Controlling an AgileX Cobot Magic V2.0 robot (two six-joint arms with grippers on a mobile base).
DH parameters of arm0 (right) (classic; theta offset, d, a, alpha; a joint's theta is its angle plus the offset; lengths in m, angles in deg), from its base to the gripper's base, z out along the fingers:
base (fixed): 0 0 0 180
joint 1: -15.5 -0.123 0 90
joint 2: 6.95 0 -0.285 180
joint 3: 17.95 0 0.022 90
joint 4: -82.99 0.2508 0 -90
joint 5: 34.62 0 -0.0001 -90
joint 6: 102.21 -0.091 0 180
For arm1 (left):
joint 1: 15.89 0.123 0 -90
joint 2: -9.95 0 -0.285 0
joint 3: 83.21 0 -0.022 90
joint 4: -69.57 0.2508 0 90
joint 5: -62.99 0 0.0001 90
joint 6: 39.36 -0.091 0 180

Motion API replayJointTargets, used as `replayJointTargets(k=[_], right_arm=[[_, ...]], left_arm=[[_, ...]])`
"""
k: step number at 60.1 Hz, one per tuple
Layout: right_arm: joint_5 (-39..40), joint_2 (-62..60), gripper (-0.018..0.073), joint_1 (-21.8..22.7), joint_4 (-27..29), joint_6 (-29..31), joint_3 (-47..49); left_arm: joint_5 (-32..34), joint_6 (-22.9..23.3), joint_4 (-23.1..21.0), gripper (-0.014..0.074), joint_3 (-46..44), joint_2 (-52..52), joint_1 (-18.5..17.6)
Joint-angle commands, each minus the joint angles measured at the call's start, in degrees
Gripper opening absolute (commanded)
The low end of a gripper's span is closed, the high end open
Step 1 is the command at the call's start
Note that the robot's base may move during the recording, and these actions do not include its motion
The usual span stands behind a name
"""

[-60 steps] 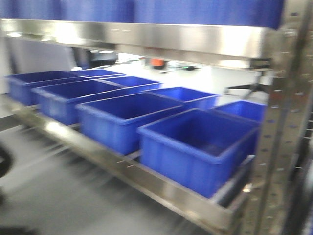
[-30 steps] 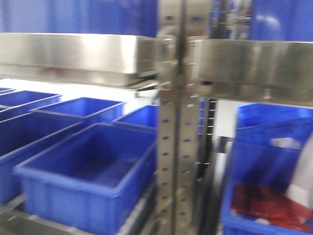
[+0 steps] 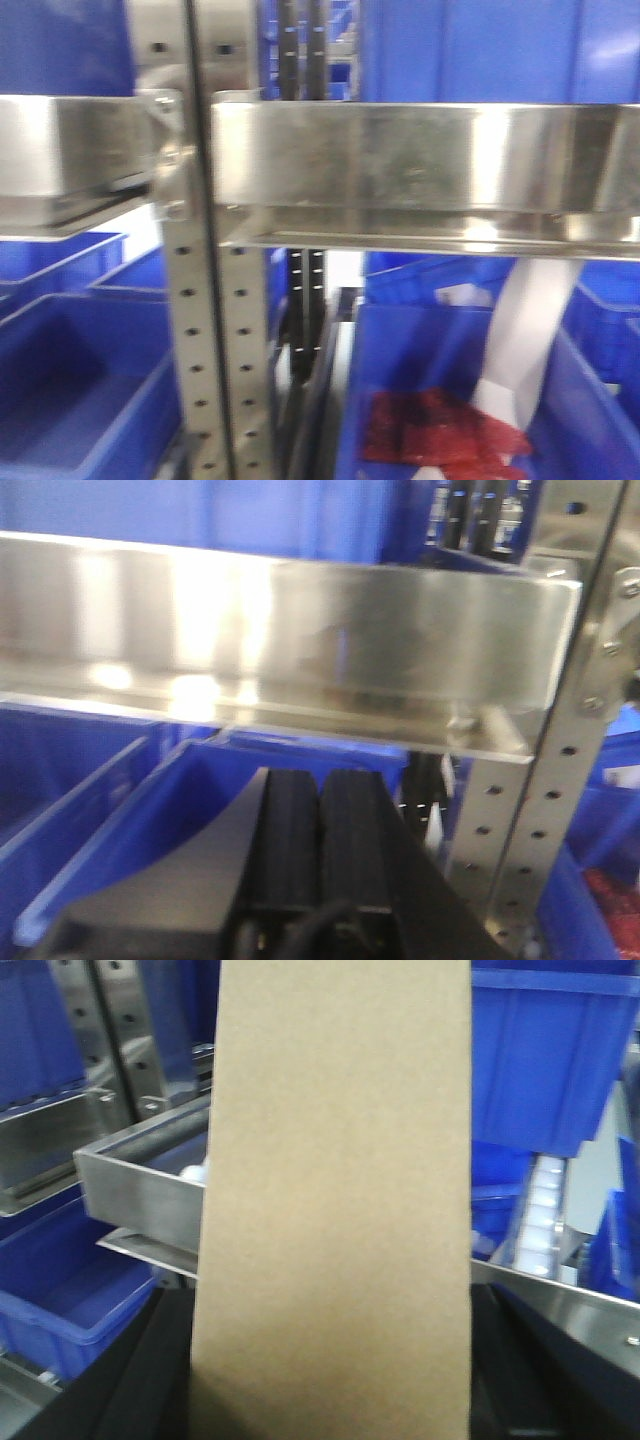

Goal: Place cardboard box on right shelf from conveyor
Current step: 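Drive up to the shelf rack holding the box in the right gripper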

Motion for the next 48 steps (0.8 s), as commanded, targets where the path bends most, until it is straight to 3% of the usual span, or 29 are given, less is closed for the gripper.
replayJointTargets(k=[1,48], right_arm=[[5.6,1.0,0.0199,0.2,-1.0,0.5,1.6],[5.6,1.0,0.0199,0.2,-1.0,0.5,1.6]], left_arm=[[4.9,0.0,-0.3,-0.0116,0.5,-0.9,0.2],[4.9,0.0,-0.3,-0.0116,0.5,-0.8,0.1]])
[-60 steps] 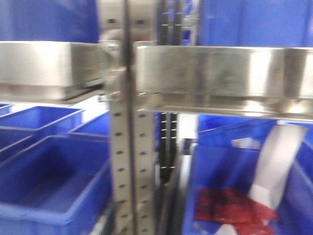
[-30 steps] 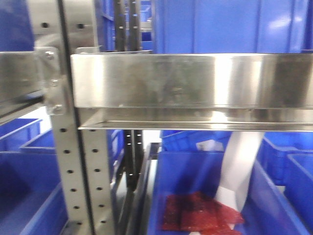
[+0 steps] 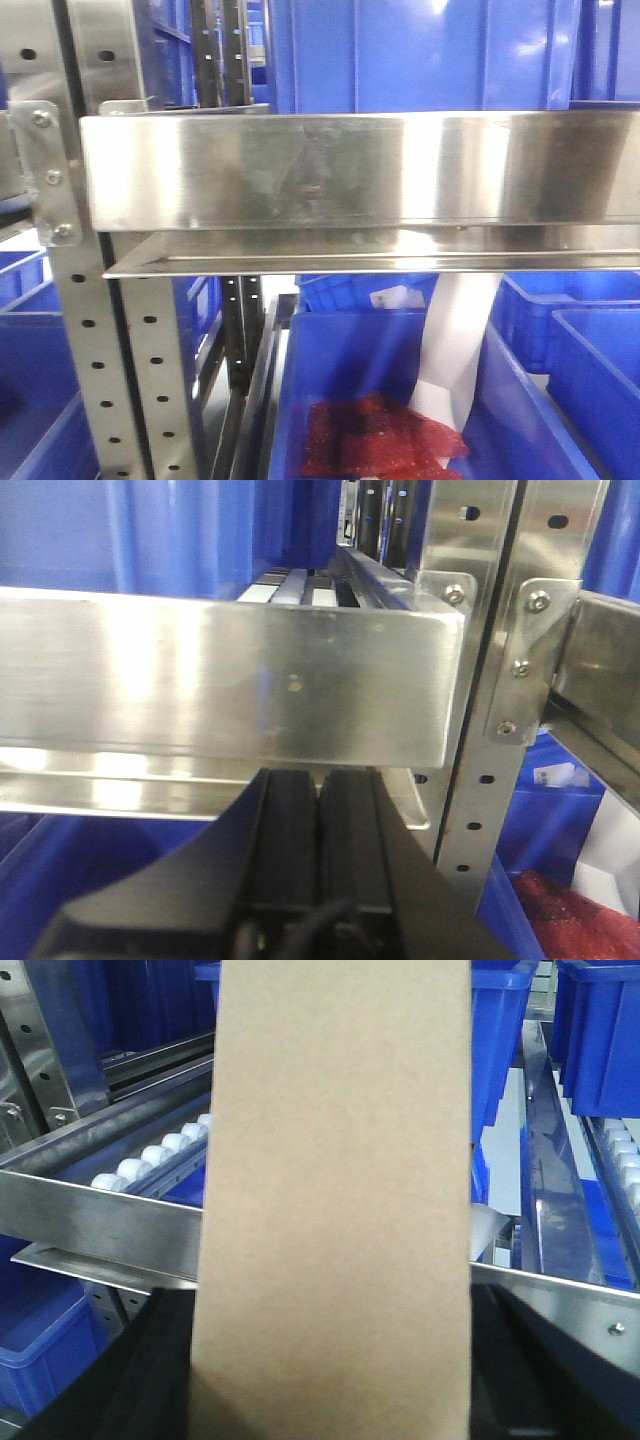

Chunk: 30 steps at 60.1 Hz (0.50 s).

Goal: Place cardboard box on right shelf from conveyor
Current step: 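Drive up to the shelf rack holding the box in the right gripper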

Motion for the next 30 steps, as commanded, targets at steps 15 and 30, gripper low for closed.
replayJointTargets(k=[15,30], right_arm=[[5.6,1.0,0.0199,0.2,-1.0,0.5,1.6],[5.6,1.0,0.0199,0.2,-1.0,0.5,1.6]], left_arm=[[4.9,0.0,-0.3,-0.0116,0.5,-0.8,0.1],[4.9,0.0,-0.3,-0.0116,0.5,-0.8,0.1]])
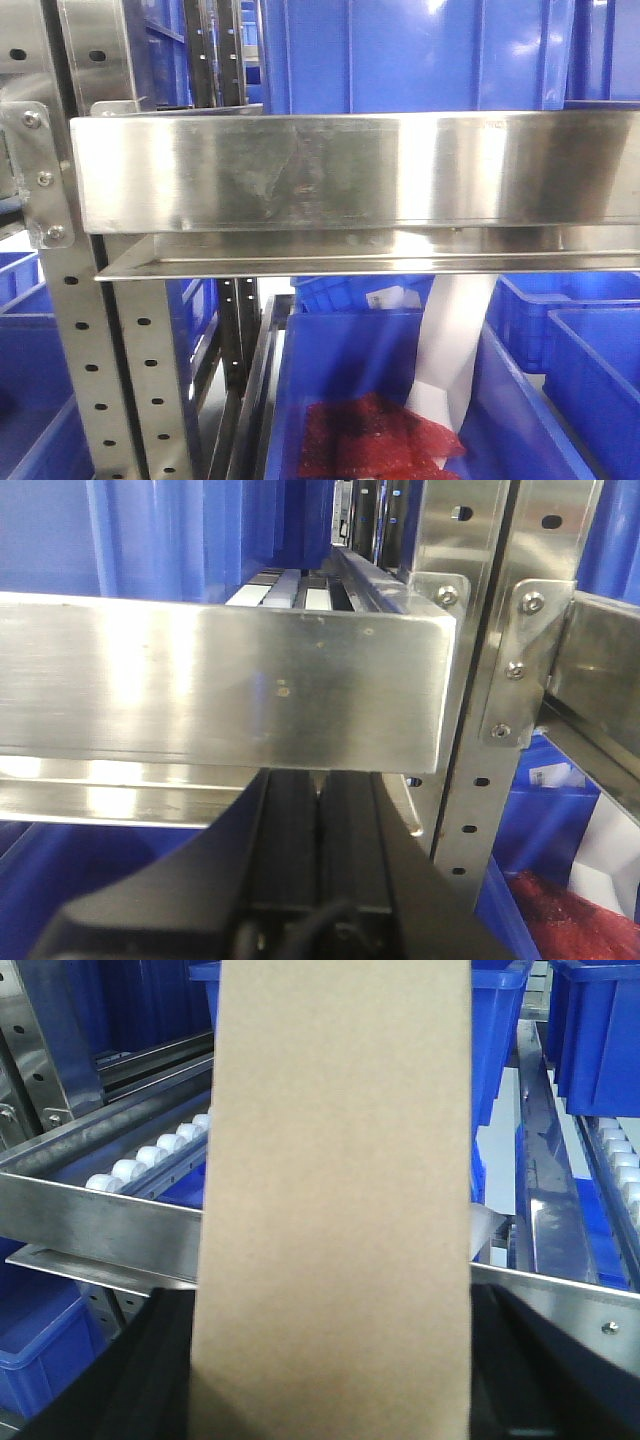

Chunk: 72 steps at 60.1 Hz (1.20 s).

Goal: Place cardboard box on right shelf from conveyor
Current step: 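Drive up to the shelf rack holding the box in the right gripper, then lower the held box onto the shelf beside the blue bin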

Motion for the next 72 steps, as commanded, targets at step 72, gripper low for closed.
replayJointTargets(k=[72], right_arm=[[16.0,35.0,0.0199,0.2,-7.5,31.1,24.4]], left_arm=[[4.9,0.0,-0.3,-0.0116,0.5,-0.8,0.1]])
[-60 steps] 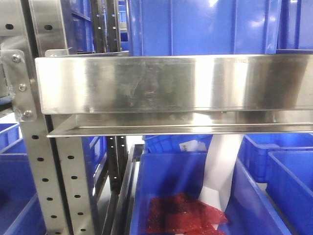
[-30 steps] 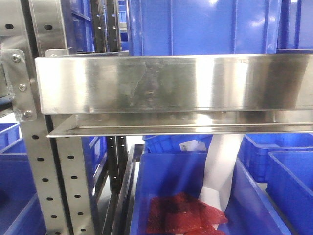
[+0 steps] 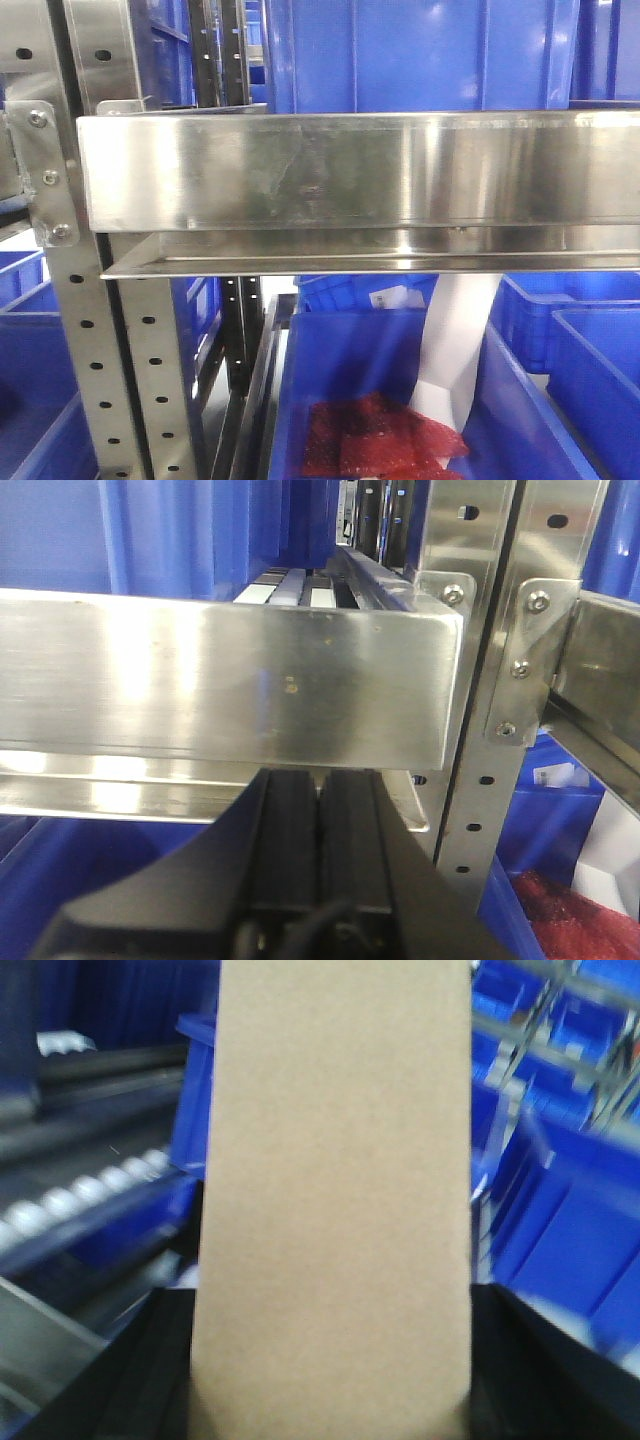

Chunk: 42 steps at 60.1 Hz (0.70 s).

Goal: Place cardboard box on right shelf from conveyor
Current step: 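Lower the held box onto the shelf beside the blue bin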

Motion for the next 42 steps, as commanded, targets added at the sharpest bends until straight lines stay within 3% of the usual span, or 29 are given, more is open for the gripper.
replayJointTargets(k=[1,14,24,31,42], right_arm=[[6.0,6.7,0.0199,0.2,-1.7,12.0,6.4],[6.0,16.6,0.0200,0.2,-1.7,33.5,10.1],[5.9,22.1,0.0200,0.2,-1.7,45.2,10.1],[5.9,25.3,0.0200,0.4,-1.7,49.9,10.1],[8.8,29.0,0.0200,4.1,-1.7,51.6,8.8]], left_arm=[[4.9,0.0,-0.3,-0.0116,0.5,-0.8,0.1],[4.9,0.0,-0.3,-0.0116,0.5,-0.8,0.1],[4.9,0.0,-0.3,-0.0116,0.5,-0.8,0.1],[4.9,0.0,-0.3,-0.0116,0.5,-0.8,0.1],[4.9,0.0,-0.3,-0.0116,0.5,-0.8,0.1]])
